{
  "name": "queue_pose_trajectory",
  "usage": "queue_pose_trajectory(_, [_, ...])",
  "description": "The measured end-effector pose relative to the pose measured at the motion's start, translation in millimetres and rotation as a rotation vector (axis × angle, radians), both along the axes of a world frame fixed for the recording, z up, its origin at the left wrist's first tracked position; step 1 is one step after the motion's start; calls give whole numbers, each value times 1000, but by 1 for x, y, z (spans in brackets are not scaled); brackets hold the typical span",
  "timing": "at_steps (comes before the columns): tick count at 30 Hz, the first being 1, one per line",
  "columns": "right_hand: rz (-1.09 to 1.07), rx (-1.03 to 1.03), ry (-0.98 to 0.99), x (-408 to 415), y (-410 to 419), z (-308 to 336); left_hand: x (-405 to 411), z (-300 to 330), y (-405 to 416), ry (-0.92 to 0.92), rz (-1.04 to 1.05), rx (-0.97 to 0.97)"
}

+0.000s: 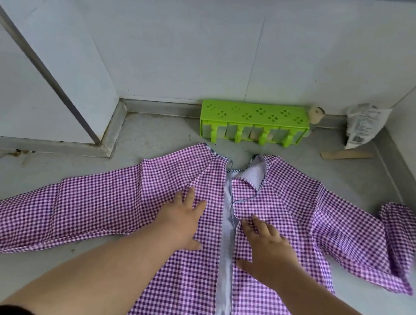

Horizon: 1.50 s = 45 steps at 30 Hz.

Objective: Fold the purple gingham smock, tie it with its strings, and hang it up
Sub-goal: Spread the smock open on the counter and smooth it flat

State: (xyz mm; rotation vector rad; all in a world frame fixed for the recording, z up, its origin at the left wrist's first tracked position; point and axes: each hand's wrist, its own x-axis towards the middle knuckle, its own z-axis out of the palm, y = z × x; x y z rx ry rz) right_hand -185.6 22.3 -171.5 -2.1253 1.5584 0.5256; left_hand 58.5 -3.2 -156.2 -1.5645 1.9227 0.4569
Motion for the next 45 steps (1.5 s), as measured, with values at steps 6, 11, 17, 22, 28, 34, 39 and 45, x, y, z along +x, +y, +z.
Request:
queue_pose_trajectory(6, [-13, -20, -95, -12, -1, 5, -13, -9, -28, 10, -18, -38])
queue_pose_trajectory(11, [-164, -107, -136, -25, -27, 10, -17, -12, -37, 12, -49, -8])
queue_pose_trajectory(17, [-630, 18, -404, -14, -84, 4, -7, -29, -42, 41, -68, 16])
queue_pose_trajectory(22, [-911, 194, -456, 1, -133, 6, 7, -49, -43, 124, 1, 75])
queue_pose_trajectory(28, [-809, 187, -825, 32, -183, 27, 15, -61, -45, 173, 16, 67])
queue_pose_trajectory(34, [-480, -202, -611, 44, -171, 20, 21, -57, -44, 191, 13, 39])
queue_pose_trajectory(39, [-339, -235, -351, 27, -130, -6, 23, -45, -52, 206, 51, -47])
queue_pose_trajectory(45, [-2, -244, -87, 21, -93, -6, 19, -37, -65, 124, 70, -52])
